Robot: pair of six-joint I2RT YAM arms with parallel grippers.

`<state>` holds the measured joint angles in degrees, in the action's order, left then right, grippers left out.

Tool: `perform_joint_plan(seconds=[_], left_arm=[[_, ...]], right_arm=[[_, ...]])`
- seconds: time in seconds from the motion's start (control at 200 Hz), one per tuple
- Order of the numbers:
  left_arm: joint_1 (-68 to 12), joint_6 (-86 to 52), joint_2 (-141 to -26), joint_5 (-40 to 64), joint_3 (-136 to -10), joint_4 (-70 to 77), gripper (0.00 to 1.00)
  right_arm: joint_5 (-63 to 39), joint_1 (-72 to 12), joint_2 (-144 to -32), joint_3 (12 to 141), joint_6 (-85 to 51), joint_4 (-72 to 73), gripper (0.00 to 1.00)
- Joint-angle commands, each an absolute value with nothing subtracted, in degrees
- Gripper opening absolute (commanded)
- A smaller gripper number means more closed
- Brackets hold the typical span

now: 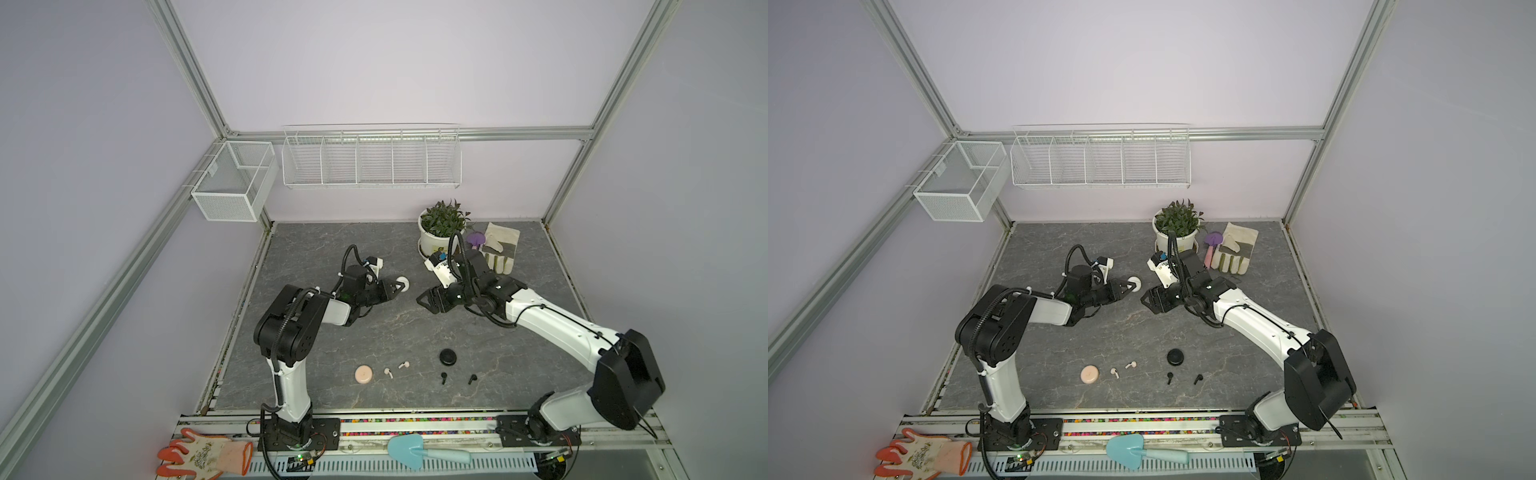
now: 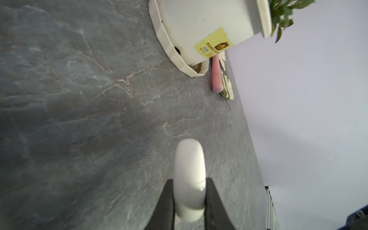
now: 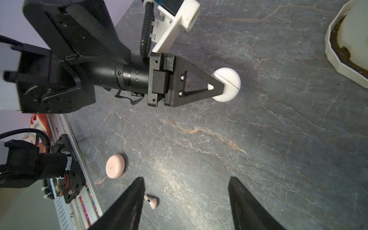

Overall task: Insert wireless bluetooth earbuds into charging case
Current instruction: Place the charging case at the center of the table.

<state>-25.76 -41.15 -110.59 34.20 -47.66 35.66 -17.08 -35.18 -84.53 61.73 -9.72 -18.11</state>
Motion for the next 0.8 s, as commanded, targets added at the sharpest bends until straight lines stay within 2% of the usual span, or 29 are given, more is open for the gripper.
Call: perform_joint_plan(seconds=[0.0, 0.575, 0.675, 0.795], left_arm=[[-25.66, -41.06, -111.76, 32.58, -49.04, 28.59, 0.0], [-26.56, -39.02, -112.51, 28.05, -50.87, 19.01, 0.0], [-26.55, -37.72, -111.81, 26.74, -50.37, 17.32, 0.14], [-26.54, -36.45, -110.82, 25.33, -50.1, 15.71, 0.23]], right_arm=[[-16.39, -34.64, -85.39, 60.91, -10.55, -16.2, 0.7], [-16.61, -34.49, -86.99, 62.09, -10.37, -16.86, 0.7], [-16.35, -34.42, -86.69, 62.09, -10.28, -17.09, 0.7], [-16.14, -34.39, -86.23, 62.18, -10.18, -17.23, 0.7]])
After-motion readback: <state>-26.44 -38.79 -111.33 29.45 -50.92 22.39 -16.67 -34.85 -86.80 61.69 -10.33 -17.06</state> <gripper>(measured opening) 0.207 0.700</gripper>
